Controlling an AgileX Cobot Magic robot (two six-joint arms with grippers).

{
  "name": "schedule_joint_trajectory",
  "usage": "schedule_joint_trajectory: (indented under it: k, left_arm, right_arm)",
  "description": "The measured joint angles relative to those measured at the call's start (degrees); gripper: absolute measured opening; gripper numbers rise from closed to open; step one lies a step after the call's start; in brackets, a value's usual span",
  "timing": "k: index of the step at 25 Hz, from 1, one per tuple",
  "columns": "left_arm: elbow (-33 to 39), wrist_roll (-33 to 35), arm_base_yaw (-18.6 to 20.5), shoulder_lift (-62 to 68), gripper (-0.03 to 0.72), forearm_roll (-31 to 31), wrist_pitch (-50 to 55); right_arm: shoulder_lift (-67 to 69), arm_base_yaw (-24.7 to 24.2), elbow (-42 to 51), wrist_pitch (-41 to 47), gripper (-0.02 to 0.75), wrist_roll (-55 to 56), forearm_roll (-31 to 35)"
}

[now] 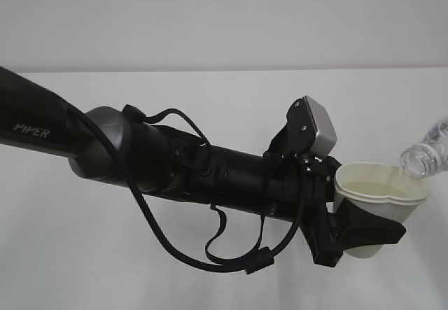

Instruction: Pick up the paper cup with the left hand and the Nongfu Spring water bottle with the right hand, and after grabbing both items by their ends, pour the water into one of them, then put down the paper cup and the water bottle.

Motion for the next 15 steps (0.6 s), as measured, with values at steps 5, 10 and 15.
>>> schedule_joint_trajectory:
  k: [5,10,15]
  left_arm:
    - [0.00,0.00,0.00,0.00,0.414,0.00,0.00]
    - [0.00,0.00,0.00,0.00,0.414,0.00,0.00]
    - [0.00,0.00,0.00,0.00,0.414,0.04,0.00]
  right_arm:
    - [0.00,0.00,0.00,0.00,0.402,-0.08,0.00]
    - [0.00,0.00,0.00,0.10,0.402,-0.08,0.00]
    - [0.00,0.00,0.00,0.10,0.402,-0.23,0.00]
